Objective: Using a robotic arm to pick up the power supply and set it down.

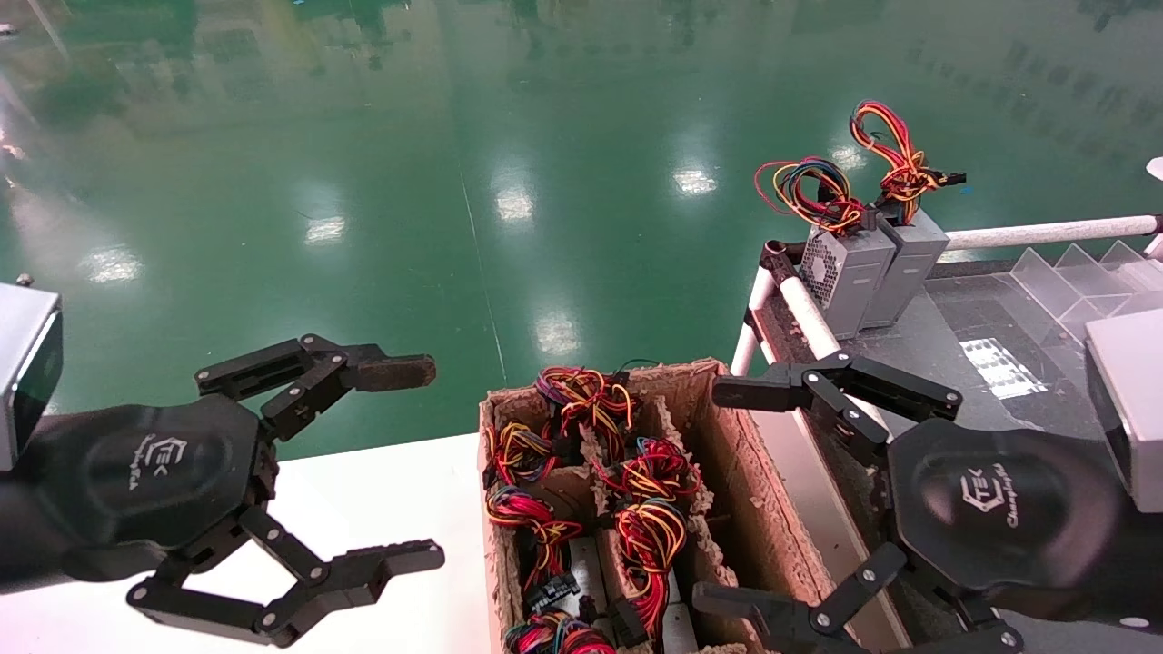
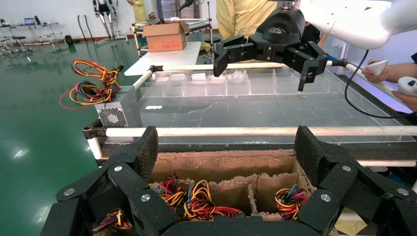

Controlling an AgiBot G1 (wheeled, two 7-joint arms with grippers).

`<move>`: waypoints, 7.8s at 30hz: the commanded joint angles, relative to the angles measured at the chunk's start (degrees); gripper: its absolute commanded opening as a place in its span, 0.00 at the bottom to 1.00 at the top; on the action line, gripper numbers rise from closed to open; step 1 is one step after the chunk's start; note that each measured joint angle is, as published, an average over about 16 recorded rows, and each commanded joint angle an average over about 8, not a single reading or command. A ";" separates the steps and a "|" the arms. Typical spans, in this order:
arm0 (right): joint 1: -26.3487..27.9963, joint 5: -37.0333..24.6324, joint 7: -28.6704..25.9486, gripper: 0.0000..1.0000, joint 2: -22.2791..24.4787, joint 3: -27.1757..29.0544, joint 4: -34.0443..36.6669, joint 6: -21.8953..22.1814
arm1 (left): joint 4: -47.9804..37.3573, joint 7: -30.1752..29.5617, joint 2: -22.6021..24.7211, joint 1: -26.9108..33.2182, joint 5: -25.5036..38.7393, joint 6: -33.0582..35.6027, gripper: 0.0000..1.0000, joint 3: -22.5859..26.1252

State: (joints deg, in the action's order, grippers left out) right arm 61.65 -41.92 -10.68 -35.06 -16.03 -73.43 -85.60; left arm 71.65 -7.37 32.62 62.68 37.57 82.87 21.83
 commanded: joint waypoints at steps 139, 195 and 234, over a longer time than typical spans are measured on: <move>4.66 -19.90 -10.40 0.00 -2.70 -17.19 -0.48 -1.68 | -0.01 0.00 0.00 0.01 0.00 0.00 1.00 0.01; 2.88 -9.10 -3.91 0.00 3.78 -9.37 -2.64 1.90 | -0.01 0.01 0.00 0.01 -0.01 0.00 1.00 0.02; 17.95 -16.57 20.86 0.00 11.98 2.71 23.80 14.02 | -0.01 0.01 -0.01 0.01 -0.01 -0.01 1.00 0.03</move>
State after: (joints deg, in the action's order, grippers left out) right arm 79.77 -58.92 10.51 -23.51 -13.62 -49.85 -71.27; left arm 71.64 -7.35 32.61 62.69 37.56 82.86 21.85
